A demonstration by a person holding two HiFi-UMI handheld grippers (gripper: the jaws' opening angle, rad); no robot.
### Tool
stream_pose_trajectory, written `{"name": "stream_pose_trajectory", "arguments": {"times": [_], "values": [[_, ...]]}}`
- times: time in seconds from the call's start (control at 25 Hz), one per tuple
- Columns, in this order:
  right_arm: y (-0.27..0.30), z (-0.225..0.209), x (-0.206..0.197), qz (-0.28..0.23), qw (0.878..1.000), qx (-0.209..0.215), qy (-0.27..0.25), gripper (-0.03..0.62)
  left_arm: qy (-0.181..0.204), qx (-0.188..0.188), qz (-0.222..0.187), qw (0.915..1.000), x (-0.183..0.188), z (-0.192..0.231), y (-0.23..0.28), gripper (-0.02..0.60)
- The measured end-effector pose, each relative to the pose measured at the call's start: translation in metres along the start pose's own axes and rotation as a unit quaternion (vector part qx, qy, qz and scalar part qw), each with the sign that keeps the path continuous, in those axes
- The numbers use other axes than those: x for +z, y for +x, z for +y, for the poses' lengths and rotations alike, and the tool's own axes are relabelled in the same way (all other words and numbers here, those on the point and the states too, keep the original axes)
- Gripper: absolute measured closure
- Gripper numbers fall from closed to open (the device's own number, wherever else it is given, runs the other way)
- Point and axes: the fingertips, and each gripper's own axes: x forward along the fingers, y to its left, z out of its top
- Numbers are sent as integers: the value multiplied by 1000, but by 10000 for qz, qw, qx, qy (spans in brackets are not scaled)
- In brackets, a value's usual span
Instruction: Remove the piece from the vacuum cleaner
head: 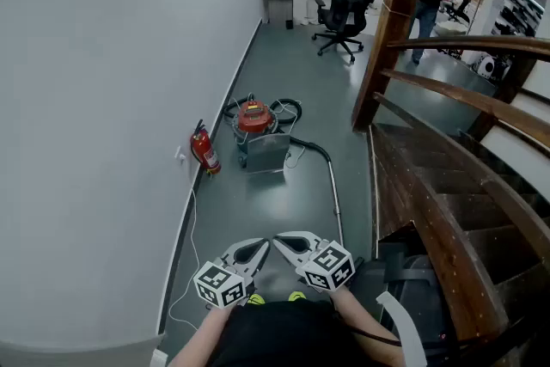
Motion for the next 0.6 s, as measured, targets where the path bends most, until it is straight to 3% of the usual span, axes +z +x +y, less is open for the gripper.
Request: {"name": "stream_pose_trajectory", "arguments": {"times": [0.6], "values": [[-10, -16, -4, 76, 9998, 143, 128, 580, -99, 89, -66, 9999, -3, -8, 23, 574]]}}
